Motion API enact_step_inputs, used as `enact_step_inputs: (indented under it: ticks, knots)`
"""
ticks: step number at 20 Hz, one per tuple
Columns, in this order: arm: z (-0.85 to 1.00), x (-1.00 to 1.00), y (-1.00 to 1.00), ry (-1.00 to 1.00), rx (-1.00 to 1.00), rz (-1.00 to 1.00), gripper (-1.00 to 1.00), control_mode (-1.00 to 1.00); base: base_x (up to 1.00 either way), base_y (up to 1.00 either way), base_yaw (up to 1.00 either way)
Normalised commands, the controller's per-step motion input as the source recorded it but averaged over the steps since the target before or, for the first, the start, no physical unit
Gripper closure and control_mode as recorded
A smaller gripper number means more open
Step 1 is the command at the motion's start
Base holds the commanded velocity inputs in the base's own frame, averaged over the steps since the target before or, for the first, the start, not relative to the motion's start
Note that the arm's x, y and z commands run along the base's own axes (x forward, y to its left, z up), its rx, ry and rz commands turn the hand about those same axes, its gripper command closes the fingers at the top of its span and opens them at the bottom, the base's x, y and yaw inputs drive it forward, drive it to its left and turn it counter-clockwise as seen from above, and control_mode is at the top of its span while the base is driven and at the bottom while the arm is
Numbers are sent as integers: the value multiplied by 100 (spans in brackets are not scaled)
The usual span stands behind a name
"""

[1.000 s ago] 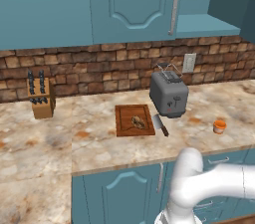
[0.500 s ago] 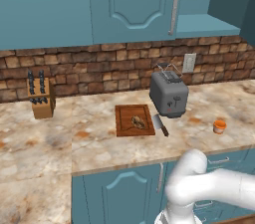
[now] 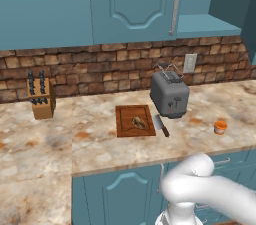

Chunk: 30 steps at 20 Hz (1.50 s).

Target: Pick the bread, place it on the cutting board, pick the jam, place it on the counter, and close the cabinet.

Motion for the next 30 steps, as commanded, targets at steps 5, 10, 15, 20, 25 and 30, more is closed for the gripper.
enact_step_inputs:
  ticks: [5, 10, 15, 20, 25, 30]
  knots:
    - [2, 14, 53, 0, 3, -16, -100, -100, 0, 0, 0]
    - [6, 26, 50, 0, 1, -15, -100, -100, 0, 0, 0]
    - [3, 43, 36, 0, 0, -11, -100, -100, 0, 0, 0]
    - [0, 51, 22, 0, 0, -6, -100, -100, 0, 0, 0]
    - [0, 52, 15, 0, 0, -4, -100, -100, 0, 0, 0]
    - [0, 50, 18, 0, 0, -6, -100, -100, 0, 0, 0]
